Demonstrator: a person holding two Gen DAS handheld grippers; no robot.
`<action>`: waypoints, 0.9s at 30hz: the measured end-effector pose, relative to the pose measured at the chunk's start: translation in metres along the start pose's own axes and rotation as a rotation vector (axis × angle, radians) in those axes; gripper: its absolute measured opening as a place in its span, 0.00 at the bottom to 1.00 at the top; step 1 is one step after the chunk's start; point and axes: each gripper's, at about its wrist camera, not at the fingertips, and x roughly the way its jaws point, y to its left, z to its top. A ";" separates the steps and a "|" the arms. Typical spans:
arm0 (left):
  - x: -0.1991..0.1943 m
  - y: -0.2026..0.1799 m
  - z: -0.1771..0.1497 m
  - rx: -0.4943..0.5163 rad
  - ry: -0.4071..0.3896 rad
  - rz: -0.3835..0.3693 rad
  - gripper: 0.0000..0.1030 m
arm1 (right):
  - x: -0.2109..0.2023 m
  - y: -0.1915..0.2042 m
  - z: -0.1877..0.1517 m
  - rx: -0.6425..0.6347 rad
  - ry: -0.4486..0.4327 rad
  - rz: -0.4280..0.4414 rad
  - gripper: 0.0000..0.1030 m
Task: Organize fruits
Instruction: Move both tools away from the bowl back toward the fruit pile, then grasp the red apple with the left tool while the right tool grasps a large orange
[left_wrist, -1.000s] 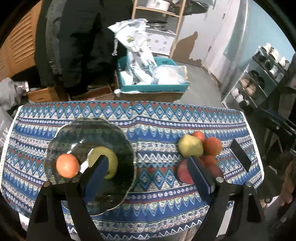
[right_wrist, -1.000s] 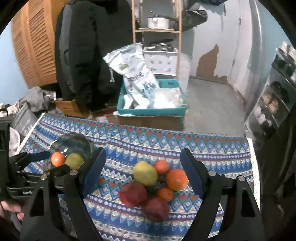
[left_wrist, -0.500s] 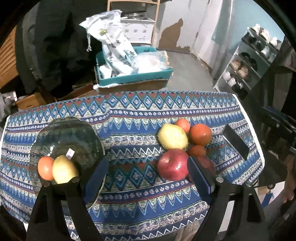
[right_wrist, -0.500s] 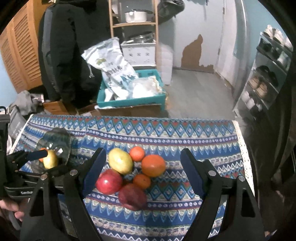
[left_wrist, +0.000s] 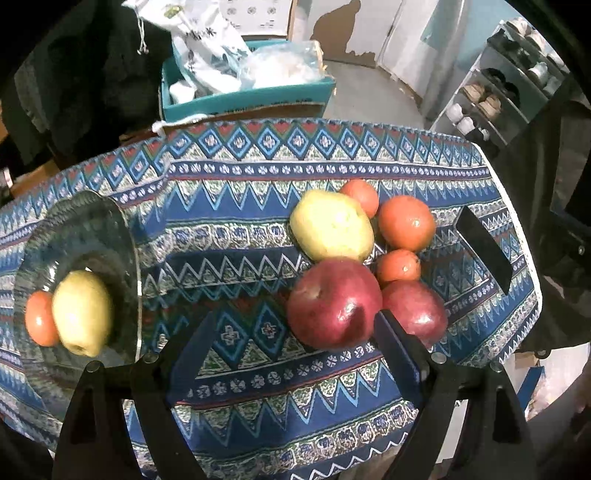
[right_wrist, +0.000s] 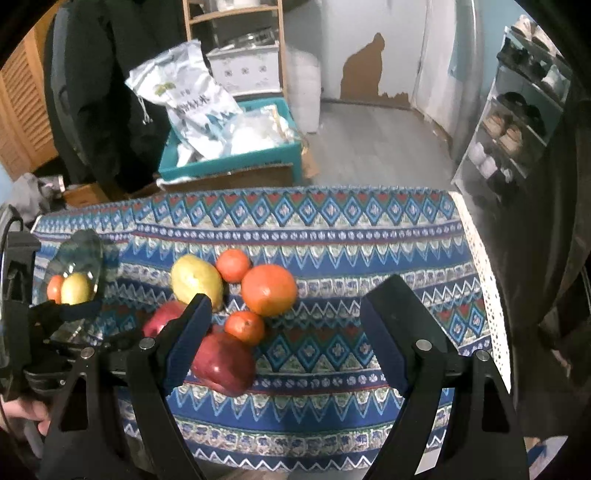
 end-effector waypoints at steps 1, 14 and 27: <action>0.003 0.000 0.000 0.002 0.005 0.001 0.85 | 0.004 0.000 -0.002 -0.003 0.011 -0.002 0.80; 0.033 -0.019 -0.004 0.118 0.066 0.014 0.90 | 0.031 -0.009 -0.008 0.018 0.082 -0.024 0.80; 0.061 -0.011 0.004 0.027 0.101 -0.106 0.97 | 0.043 -0.010 -0.010 0.021 0.112 -0.027 0.80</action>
